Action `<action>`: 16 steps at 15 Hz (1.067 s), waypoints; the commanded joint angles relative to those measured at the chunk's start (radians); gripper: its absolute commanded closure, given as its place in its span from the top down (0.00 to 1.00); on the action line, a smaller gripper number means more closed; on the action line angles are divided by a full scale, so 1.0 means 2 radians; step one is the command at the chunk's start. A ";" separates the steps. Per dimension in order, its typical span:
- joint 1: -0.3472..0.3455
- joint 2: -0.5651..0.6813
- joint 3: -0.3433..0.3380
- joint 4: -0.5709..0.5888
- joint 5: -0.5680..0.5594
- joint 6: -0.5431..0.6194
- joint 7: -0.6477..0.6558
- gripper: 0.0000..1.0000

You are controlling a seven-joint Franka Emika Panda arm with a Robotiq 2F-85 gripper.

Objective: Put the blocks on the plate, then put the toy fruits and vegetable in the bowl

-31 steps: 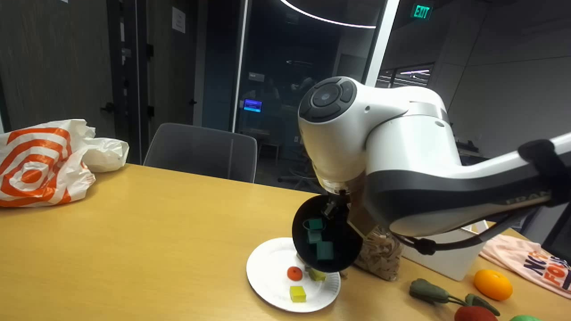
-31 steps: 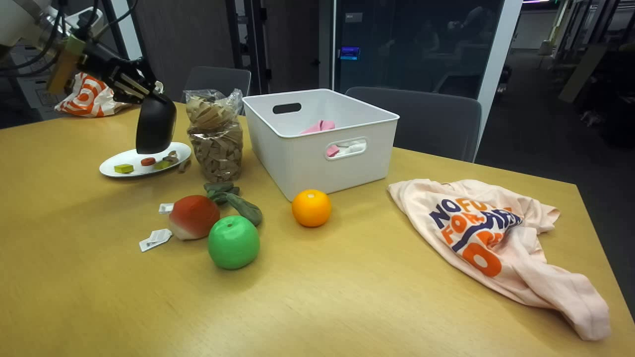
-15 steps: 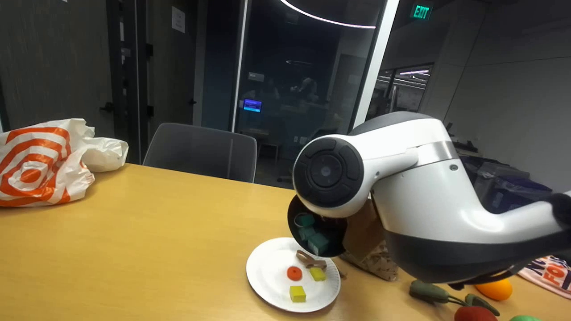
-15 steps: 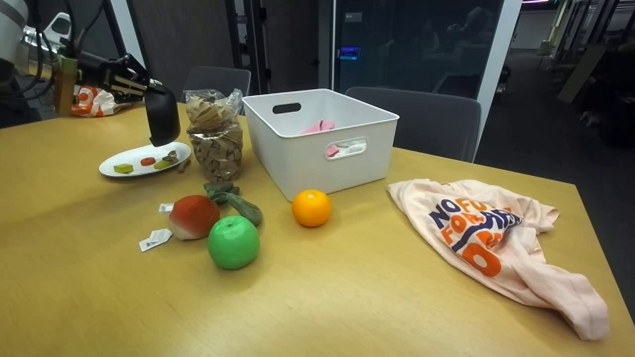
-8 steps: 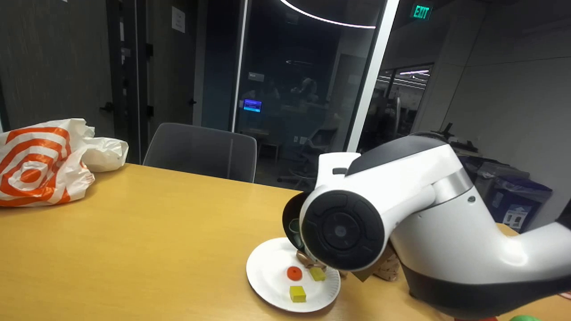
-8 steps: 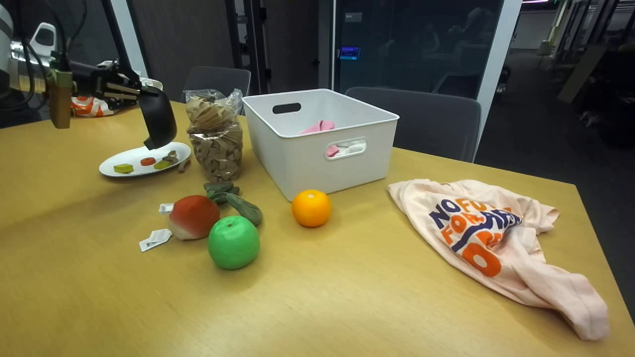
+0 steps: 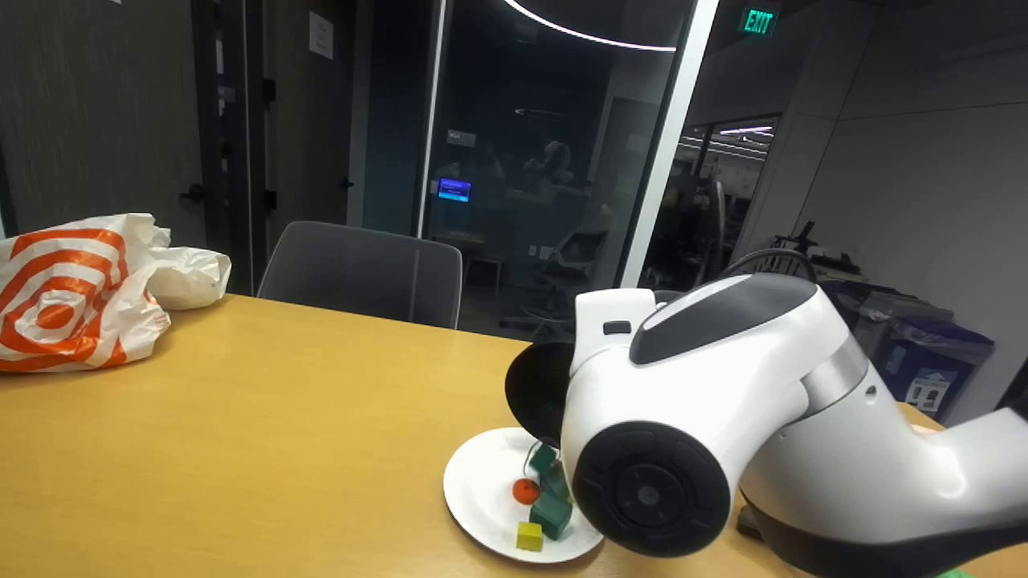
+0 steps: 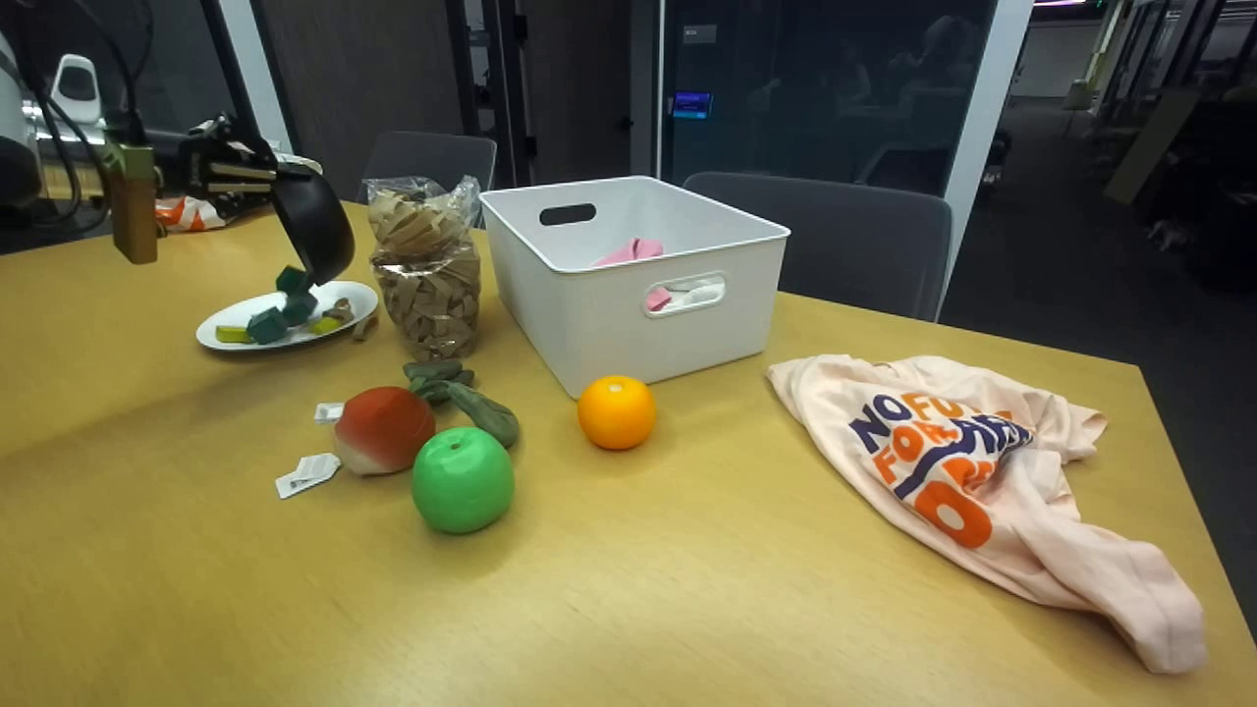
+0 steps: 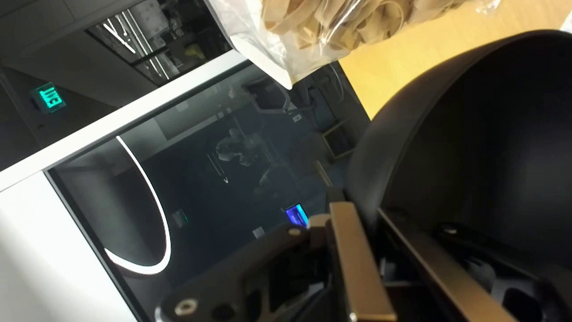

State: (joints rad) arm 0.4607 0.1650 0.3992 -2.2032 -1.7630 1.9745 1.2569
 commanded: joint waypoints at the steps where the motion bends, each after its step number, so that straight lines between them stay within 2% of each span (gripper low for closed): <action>1: -0.007 -0.017 0.004 -0.003 -0.029 -0.009 0.000 0.07; 5: -0.010 -0.027 0.005 -0.004 -0.029 -0.010 -0.001 0.07; 8: -0.019 -0.044 0.004 -0.008 0.012 0.010 -0.024 0.07; 11: -0.036 -0.081 -0.004 -0.012 0.104 0.036 -0.073 0.07; 16: -0.068 -0.149 -0.040 -0.024 0.323 0.112 -0.201 0.08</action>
State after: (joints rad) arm 0.3588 -0.0231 0.3606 -2.2092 -1.3099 2.1041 0.9918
